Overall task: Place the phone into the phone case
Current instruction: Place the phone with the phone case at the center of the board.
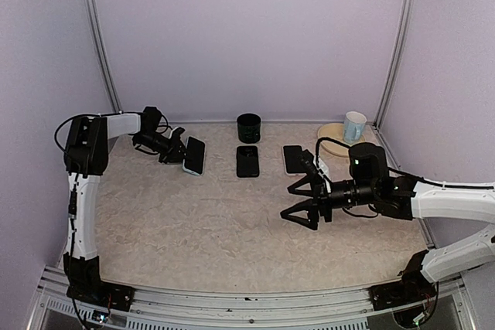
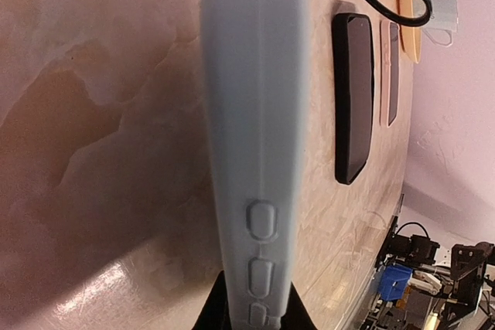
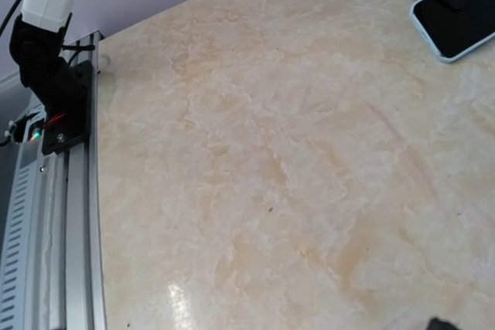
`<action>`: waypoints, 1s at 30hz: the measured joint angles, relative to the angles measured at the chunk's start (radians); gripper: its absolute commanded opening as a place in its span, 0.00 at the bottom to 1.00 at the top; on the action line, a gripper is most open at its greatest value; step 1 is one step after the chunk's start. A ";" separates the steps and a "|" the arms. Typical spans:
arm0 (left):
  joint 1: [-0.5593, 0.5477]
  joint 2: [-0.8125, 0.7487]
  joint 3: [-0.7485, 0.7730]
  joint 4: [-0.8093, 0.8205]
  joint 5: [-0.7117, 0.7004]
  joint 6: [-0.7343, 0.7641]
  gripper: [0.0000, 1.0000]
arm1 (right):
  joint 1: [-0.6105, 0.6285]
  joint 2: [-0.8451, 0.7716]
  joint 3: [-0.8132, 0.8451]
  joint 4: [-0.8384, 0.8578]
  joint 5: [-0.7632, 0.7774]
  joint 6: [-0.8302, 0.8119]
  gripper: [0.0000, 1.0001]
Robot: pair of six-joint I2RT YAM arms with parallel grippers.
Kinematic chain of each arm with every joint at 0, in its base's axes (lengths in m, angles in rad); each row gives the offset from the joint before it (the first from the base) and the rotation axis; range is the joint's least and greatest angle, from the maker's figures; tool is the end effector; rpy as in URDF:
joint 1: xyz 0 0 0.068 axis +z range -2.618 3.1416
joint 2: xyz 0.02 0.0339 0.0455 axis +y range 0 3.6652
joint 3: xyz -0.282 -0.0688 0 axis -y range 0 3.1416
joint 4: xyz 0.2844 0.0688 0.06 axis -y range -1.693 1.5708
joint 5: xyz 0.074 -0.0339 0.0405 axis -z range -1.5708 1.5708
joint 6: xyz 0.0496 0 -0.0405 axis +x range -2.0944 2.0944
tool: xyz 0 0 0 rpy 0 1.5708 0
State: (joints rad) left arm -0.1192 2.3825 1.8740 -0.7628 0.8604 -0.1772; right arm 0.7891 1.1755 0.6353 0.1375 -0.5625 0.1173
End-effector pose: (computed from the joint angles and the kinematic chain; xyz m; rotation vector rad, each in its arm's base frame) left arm 0.5253 -0.1008 0.1199 0.1085 2.7032 -1.2850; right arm 0.1875 0.2265 0.2335 -1.0461 1.8077 1.1266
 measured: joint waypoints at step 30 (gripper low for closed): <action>0.036 0.022 0.065 -0.011 -0.061 -0.032 0.25 | 0.000 0.000 -0.011 0.026 -0.001 0.008 1.00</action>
State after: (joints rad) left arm -0.0834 2.4046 1.9388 -0.7742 0.7994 -0.2092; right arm 0.7891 1.1759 0.6239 0.1635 -0.5636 0.1253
